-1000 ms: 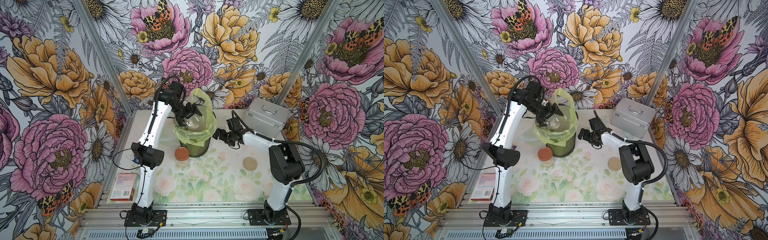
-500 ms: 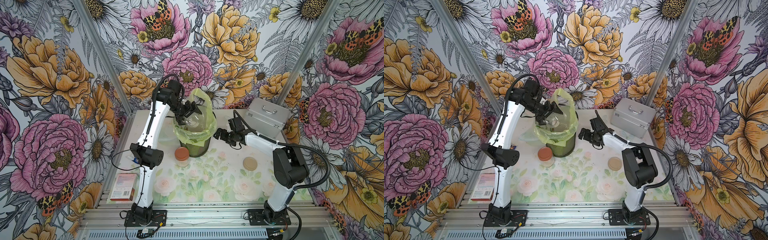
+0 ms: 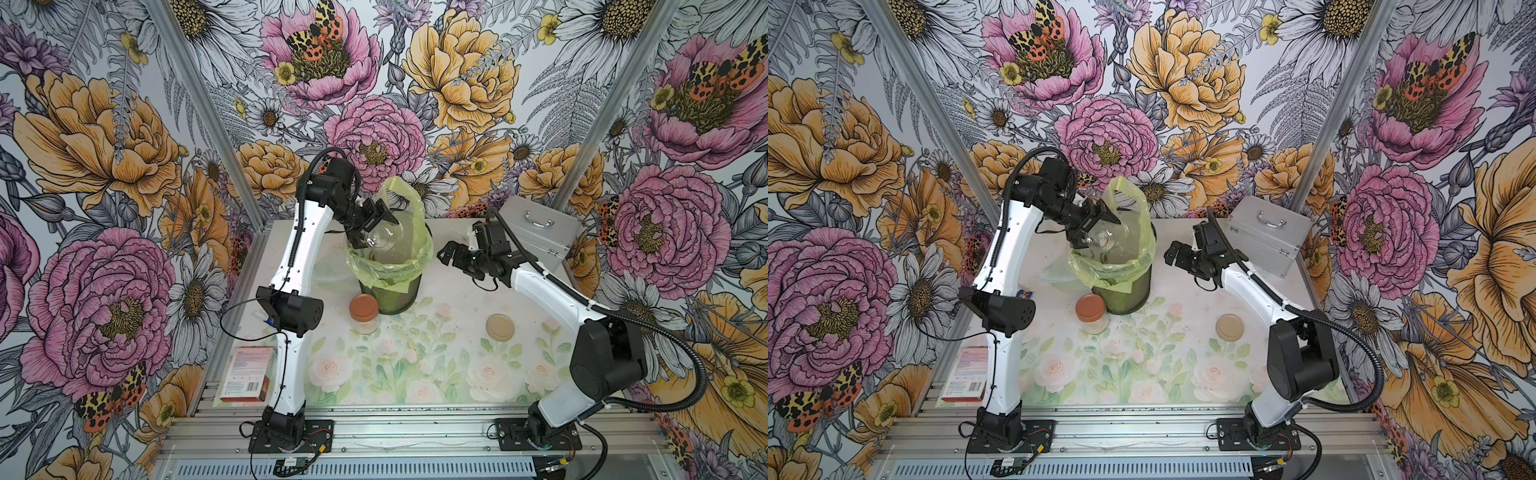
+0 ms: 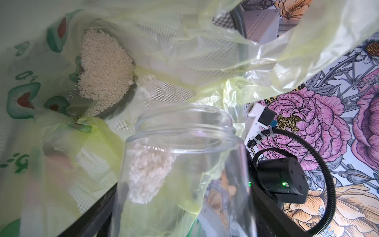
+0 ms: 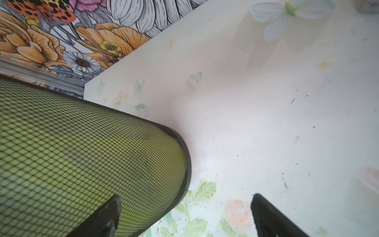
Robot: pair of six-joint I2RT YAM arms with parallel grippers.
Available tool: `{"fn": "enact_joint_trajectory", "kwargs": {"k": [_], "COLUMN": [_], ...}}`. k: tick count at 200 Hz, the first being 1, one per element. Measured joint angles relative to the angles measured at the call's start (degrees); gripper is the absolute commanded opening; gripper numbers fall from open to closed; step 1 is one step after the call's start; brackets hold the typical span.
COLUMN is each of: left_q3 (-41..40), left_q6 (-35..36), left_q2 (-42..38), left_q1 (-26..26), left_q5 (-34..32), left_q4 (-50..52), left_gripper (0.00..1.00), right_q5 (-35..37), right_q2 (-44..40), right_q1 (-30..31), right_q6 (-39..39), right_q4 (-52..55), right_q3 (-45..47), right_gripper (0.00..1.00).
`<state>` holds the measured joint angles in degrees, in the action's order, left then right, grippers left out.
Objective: Empty moldy rice from jars
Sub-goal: Move the trash bin to the center of the board.
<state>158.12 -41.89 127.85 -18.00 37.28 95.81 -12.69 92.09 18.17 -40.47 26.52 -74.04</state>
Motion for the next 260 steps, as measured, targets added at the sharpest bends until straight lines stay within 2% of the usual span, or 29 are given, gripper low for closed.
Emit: {"fn": "enact_joint_trajectory", "kwargs": {"k": [51,86,118,165,180,195,214,226,247,260], "left_q3": [-1.44,-2.16,-2.14,3.15,-0.15,-7.06,-12.44,-10.27,3.54,8.24], "left_q6": [-0.35,-0.81,-1.66,-6.01,-5.4,-3.3,-1.36,-1.22,-4.2,-6.82], "left_q2": [-0.48,-0.5,-0.66,-2.16,-4.57,-7.3,-7.56,-5.03,2.58,4.33], "left_q1": [2.12,-0.57,2.27,2.54,2.43,1.77,0.74,0.55,2.56,4.68], "left_q5": [1.53,3.76,4.57,4.87,4.74,4.37,4.02,4.15,5.2,5.95], "left_q4": [-0.07,0.02,-0.04,-0.11,-0.26,-0.68,0.28,1.33,1.01,-1.42], "left_gripper": [0.0,0.0,0.0,0.0,0.0,0.0,0.0,0.0,0.0,0.0], "right_q5": [-0.02,-0.04,-0.13,-0.68,-0.7,-0.72,-0.72,-0.7,-0.7,-0.68], "right_q2": [-1.27,-1.33,-2.16,-2.51,-2.51,-2.51,-2.54,-2.75,-3.56,-4.04], "right_q1": [-0.37,-0.37,-0.37,-0.42,-0.42,-0.44,-0.42,-0.42,-0.42,-0.42], "right_q6": [0.46,0.68,0.7,1.09,1.11,1.11,1.14,1.11,1.11,1.11], "right_q4": [1.11,1.53,1.64,2.51,2.84,3.02,3.04,3.13,3.28,3.28], "right_q3": [-0.74,-0.74,-0.74,-0.83,-0.83,-0.83,-0.83,-0.81,-0.81,-0.74], "right_gripper": [1.0,1.0,1.0,1.0,1.0,1.0,1.0,1.0,1.0,1.0]}}
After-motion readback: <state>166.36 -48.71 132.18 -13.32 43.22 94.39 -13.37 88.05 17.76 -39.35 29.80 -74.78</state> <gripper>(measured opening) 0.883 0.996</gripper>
